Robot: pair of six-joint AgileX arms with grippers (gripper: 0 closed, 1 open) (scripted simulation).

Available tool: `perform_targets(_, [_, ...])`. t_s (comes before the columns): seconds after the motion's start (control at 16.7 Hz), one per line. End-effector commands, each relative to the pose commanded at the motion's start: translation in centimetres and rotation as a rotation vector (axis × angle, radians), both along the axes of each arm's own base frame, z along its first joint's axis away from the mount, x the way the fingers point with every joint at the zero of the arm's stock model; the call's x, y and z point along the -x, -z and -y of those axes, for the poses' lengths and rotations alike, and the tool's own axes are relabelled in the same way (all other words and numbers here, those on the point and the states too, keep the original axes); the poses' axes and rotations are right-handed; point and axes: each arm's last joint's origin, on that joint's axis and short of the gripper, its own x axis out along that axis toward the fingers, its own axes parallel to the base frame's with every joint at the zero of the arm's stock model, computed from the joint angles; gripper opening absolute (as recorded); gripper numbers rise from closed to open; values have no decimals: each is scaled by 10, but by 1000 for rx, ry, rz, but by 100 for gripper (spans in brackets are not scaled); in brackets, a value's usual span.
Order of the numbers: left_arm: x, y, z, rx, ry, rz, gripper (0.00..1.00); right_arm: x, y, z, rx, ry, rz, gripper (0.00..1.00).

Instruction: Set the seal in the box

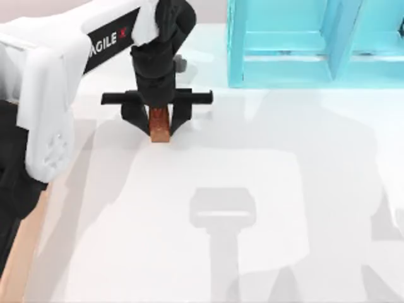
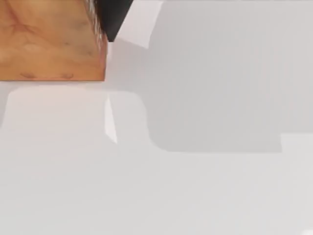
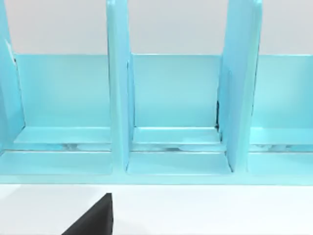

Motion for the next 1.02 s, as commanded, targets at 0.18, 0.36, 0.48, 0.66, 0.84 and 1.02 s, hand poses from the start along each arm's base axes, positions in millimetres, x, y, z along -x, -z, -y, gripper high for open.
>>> perform_targets(0.18, [-2, -6, 2, -8, 2, -17, 0, 0, 0, 0, 0, 0, 0, 100])
perform_targets(0.36, [-6, -28, 3, -11, -1, -21, 0, 0, 0, 0, 0, 0, 0, 100])
perform_targets(0.48, [-7, -50, 4, -5, -2, -7, 0, 0, 0, 0, 0, 0, 0, 100])
perform_targets(0.66, [-3, -80, 2, 2, -1, 7, 0, 0, 0, 0, 0, 0, 0, 100])
perform_targets(0.84, [3, -96, -1, 2, 0, 5, 0, 0, 0, 0, 0, 0, 0, 100])
perform_targets(1.02, [4, -98, -2, 2, 0, 5, 0, 0, 0, 0, 0, 0, 0, 100])
